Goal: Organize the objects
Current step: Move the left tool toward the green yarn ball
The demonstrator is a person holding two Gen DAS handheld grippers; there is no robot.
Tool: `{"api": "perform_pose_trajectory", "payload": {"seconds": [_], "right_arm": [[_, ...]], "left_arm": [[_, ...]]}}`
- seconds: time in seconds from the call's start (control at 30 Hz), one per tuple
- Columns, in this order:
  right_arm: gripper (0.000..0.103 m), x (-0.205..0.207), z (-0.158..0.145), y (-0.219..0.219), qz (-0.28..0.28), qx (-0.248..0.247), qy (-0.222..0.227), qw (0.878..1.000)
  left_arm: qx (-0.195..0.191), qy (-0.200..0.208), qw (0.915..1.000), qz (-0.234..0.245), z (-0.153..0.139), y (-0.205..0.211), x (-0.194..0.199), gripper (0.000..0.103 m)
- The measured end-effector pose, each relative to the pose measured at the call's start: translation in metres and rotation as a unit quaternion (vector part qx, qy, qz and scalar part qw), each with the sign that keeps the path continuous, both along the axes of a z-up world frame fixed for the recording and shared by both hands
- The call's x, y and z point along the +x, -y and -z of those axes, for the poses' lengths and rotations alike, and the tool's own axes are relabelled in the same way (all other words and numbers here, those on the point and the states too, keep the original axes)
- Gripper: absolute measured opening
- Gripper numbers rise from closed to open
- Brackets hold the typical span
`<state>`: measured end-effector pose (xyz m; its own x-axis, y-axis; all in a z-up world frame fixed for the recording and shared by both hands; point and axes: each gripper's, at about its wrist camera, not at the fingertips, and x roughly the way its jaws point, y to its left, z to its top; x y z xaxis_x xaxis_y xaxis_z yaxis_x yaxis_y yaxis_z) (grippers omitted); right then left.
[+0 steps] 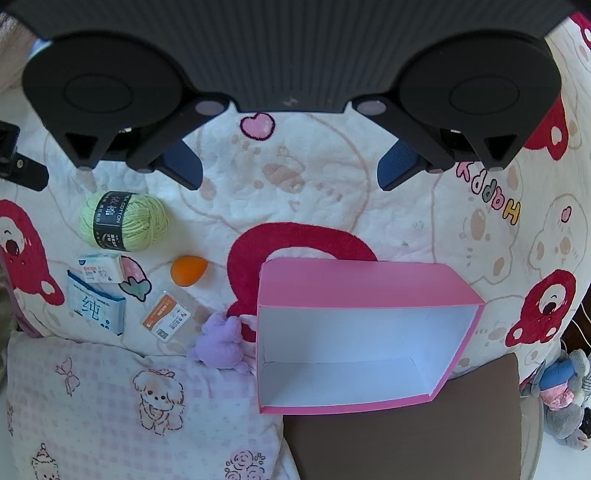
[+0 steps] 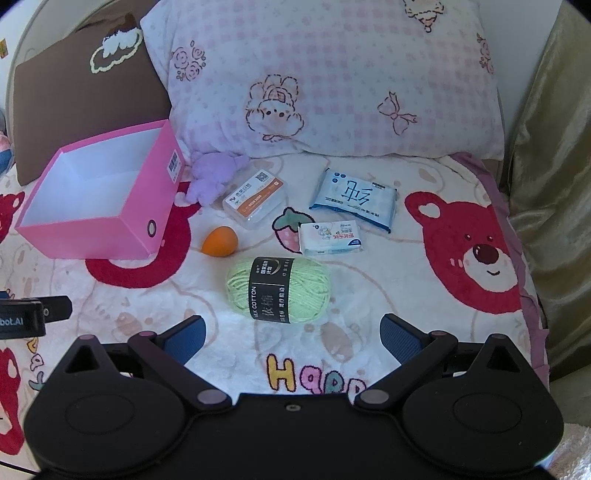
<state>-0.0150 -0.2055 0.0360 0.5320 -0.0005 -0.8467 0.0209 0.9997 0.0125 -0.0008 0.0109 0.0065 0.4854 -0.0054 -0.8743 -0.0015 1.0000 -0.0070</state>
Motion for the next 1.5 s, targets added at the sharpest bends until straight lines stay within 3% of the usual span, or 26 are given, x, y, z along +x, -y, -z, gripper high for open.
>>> {"api": "perform_pose_trajectory", "payload": {"seconds": [1.3,1.5], "right_arm": [[0.101,-0.004,0.000,-0.004,-0.005,-0.007,0.003,1.000],[0.101,-0.012,-0.011,0.004,-0.031,-0.008,0.027,0.999]], "left_arm": [[0.018,-0.013,0.9997,-0.006,0.003,-0.003,-0.001,0.102],[0.015,0.000,0.9999,0.006,-0.006,0.012,0.000,0.102]]}}
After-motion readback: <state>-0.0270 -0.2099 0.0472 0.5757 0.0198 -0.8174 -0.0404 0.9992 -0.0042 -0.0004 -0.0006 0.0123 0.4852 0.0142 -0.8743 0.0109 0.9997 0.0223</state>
